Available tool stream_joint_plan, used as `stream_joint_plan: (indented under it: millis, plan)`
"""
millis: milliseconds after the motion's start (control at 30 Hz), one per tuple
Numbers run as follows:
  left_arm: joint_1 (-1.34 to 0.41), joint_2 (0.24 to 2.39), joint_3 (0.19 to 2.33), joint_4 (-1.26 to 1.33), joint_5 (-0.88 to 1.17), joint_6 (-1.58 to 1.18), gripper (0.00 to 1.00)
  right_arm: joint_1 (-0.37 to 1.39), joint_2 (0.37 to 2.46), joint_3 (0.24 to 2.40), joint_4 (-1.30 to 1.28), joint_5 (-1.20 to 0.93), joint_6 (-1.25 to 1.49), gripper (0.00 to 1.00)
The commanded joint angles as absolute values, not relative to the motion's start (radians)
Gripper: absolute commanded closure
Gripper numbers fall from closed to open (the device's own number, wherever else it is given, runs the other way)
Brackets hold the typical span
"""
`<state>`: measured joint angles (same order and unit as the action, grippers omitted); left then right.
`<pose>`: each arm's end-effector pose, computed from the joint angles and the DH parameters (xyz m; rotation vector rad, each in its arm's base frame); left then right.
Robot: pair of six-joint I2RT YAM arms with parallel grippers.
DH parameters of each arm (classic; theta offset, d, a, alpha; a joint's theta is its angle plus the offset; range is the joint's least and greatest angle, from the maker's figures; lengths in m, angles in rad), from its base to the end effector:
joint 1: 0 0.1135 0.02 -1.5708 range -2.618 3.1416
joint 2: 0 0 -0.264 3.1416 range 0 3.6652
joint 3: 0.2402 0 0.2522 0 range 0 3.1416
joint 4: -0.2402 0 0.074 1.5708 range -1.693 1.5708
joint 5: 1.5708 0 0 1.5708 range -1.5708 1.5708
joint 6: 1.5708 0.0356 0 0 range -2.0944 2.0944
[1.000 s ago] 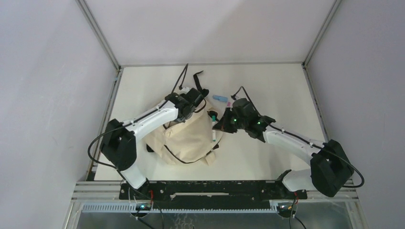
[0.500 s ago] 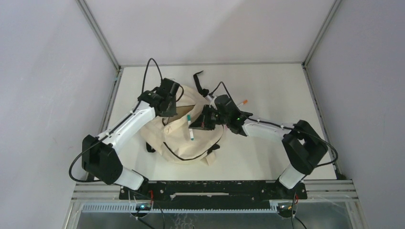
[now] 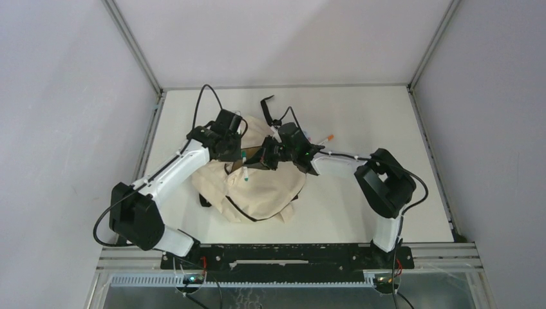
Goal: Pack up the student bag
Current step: Place the stationery in the student bag.
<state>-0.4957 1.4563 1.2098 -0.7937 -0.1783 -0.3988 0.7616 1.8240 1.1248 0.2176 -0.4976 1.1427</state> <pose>0.2644 -0.1358 0.2801 0.0626 2.5868 -0.0955 0.2818 0.2921 0.2086 0.0928 2.4497 1.5526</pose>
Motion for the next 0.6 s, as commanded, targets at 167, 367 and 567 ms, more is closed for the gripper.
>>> stream_joint_plan:
  millis: [167, 367, 567]
  plan:
    - [-0.497, 1.377, 1.184, -0.735, -0.124, -0.380, 1.00, 0.730, 1.931, 1.309, 0.164, -0.310, 1.297, 1.00]
    - [-0.491, 1.360, 1.182, -0.759, -0.195, -0.388, 1.00, 0.752, 1.985, 1.353, 0.165, -0.090, 1.360, 0.99]
    - [-0.474, 1.361, 1.181, -0.764, -0.147, -0.357, 1.00, 0.763, 2.017, 1.458, 0.095, -0.136, 1.248, 0.46]
